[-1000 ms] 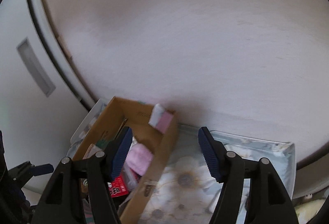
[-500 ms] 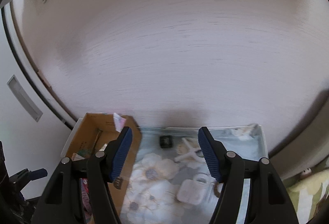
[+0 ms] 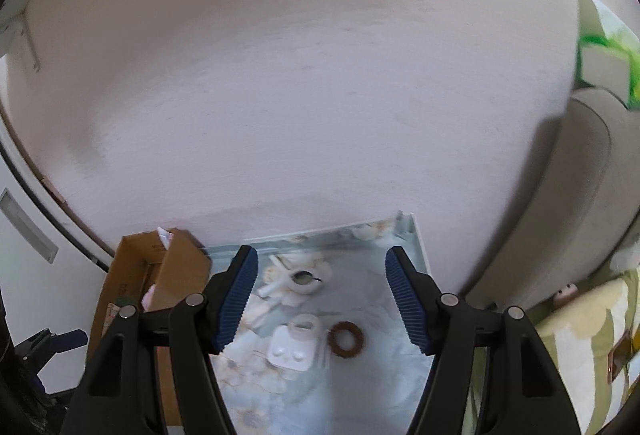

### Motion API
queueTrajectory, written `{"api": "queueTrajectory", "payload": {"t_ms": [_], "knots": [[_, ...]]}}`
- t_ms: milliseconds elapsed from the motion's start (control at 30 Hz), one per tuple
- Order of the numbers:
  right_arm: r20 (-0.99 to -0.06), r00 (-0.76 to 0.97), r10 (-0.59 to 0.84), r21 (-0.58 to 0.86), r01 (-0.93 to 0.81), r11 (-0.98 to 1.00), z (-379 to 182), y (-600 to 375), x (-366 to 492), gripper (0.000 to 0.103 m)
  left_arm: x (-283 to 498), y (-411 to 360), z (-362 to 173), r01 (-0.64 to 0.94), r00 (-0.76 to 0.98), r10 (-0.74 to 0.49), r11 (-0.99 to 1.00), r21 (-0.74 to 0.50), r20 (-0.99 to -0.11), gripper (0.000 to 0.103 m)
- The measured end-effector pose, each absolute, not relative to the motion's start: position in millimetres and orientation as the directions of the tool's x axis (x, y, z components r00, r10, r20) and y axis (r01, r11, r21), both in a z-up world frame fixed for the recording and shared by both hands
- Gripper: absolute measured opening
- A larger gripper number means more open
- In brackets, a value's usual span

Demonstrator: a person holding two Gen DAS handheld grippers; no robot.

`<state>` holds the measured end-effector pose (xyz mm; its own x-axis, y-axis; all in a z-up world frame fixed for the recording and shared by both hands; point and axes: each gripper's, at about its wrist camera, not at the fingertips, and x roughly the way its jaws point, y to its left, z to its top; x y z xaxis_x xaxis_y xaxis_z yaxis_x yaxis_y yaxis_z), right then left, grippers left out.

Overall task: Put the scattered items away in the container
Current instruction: 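Move both open grippers back over the tray table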

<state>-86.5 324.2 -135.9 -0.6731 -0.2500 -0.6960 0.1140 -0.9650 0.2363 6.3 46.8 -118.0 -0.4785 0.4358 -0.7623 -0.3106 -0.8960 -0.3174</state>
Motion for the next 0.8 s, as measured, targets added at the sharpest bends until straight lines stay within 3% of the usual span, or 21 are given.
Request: {"api": "queueTrajectory", "payload": {"t_ms": [400,800], "knots": [[-0.781,-0.566,-0.264,0.240,0.119,-0.963,-186.1,360.3,-116.7,0.062,-42.7,144.0,-181.8,-0.344,-0.349,0.384,-0.901,-0.264,-0.855,0.102],[-0.846,-0.456,-0.277,0.137,0.316,-0.939,-242.8,315.7,-179.8,0.062,-96.4,174.0,-258.6,-0.230,-0.318,0.315,-0.941,-0.249,-0.894,0.102]]}}
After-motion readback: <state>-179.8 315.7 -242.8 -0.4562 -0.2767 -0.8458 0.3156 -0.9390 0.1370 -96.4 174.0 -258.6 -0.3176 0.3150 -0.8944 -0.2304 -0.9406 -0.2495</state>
